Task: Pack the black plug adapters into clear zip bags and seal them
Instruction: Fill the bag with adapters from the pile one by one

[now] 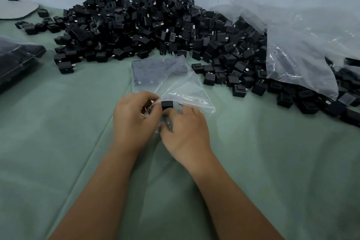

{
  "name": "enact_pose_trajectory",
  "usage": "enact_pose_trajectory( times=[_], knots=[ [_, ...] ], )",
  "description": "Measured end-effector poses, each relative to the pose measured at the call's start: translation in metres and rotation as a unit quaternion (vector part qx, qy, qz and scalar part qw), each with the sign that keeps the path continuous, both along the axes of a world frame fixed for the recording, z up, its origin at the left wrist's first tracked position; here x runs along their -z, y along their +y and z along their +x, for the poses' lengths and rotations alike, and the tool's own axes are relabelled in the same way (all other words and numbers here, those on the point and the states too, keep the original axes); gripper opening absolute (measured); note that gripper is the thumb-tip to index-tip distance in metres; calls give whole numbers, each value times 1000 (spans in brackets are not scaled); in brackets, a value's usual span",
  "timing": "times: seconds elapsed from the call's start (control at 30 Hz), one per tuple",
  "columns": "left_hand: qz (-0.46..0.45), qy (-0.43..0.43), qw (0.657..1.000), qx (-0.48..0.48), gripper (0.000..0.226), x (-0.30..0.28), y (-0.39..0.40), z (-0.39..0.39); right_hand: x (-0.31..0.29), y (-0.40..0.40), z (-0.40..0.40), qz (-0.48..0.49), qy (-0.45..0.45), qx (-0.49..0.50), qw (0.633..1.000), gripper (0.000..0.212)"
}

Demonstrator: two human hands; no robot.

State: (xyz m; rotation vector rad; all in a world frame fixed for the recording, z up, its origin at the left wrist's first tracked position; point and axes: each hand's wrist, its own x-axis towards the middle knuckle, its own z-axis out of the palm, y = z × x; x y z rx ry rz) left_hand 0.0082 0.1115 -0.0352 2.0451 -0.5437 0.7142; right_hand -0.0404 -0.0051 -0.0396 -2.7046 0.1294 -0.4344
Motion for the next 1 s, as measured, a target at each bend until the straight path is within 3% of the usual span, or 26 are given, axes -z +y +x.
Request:
enact_pose_trajectory(
  times=[0.17,0.33,0.53,0.73,1.0],
  knots=[
    [12,-12,1000,2,9,0,0,-1,-4,-2,11,54,28,-47,997,28],
    [4,-12,1000,12,20,-1,-2,0,-2,-2,15,28,10,-33,999,30],
    [-15,18,1000,-7,9,2,-2,2,-1,-2,10,9,-28,-29,999,30],
    [-23,29,999,2,14,2,-1,2,4,-4,8,42,23,-13,999,31],
    [-18,32,999,12,19,3,0,2,-3,-5,18,34,5,-31,999,24]
  ],
)
